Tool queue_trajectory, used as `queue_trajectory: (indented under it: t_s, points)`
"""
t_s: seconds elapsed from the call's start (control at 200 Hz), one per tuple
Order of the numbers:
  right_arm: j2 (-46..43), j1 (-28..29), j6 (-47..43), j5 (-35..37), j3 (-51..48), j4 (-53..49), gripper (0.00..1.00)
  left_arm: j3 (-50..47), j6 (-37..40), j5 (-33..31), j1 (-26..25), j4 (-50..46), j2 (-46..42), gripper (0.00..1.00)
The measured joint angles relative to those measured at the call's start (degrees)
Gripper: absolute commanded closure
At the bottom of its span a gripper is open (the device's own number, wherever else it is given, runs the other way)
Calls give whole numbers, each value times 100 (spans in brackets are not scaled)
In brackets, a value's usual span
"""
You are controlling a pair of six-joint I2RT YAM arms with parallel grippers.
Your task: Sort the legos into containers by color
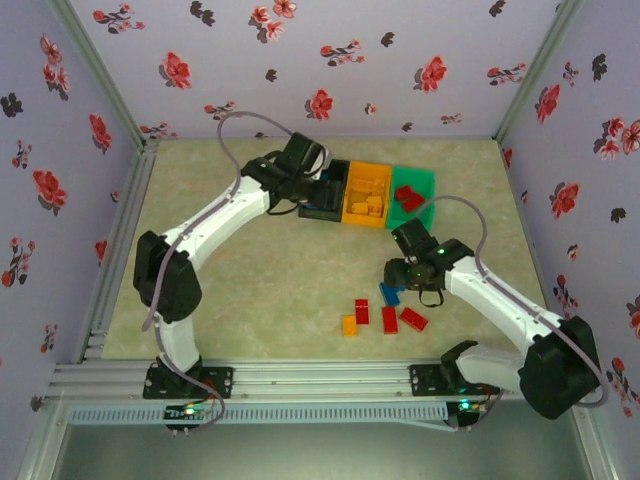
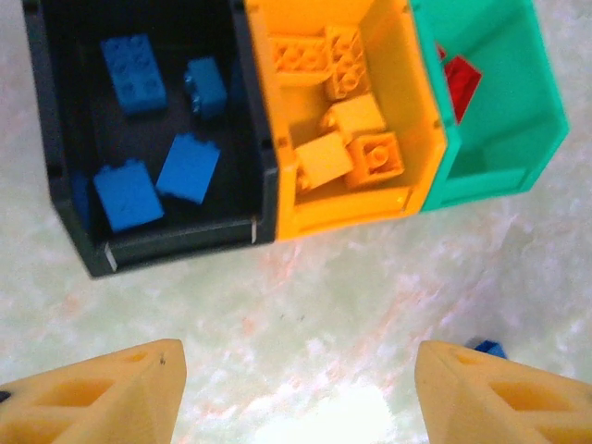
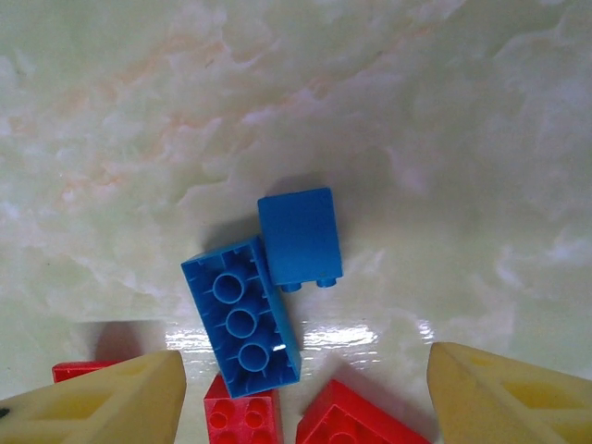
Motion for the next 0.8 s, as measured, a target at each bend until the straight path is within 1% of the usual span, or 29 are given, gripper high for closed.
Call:
queue_trajectory:
  t_s: [0.205,0.33,0.8]
  points:
    - [380,455,199,-20,-105,278,33,-957,-170,-118,4,26,-557,33]
    - [555,597,284,-17,-153,411,35,-1322,-238,-146,28,22,-831,34]
    - [1032,750,350,-15,-245,699,43,-1436,-282,-205,101,20,-981,34]
